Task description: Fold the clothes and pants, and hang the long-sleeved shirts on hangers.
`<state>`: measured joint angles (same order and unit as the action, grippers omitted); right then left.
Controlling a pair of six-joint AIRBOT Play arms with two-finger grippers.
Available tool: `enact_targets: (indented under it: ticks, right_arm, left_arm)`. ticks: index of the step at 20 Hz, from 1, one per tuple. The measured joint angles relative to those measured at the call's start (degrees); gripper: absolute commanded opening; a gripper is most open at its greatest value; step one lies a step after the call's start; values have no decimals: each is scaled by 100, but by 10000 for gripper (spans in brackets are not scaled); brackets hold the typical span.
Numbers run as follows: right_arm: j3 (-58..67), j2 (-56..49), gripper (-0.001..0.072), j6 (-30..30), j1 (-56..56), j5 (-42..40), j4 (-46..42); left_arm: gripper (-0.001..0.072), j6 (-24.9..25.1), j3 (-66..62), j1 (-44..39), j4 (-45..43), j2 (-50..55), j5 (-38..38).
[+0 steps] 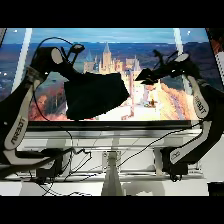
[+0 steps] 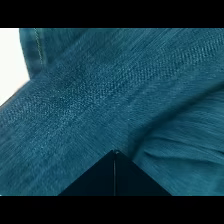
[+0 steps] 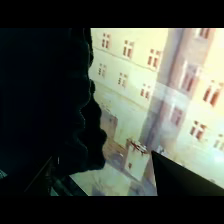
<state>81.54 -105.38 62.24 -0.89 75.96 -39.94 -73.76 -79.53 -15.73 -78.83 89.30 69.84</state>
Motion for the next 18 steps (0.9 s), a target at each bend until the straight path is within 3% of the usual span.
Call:
enact_targets:
  ticks: [7, 14, 18]
  right_arm:
    - [-122, -168, 660, 234, 1108, -745, 199]
    - [184, -197, 660, 249, 1292, -876, 330]
    - [267, -190, 660, 199, 1113, -535, 334]
  left_arm:
    - [26, 13, 0, 4, 190, 511, 57]
    - [25, 459, 0, -81, 2146, 387, 717]
    - [26, 514, 129, -367, 2710, 286, 1075]
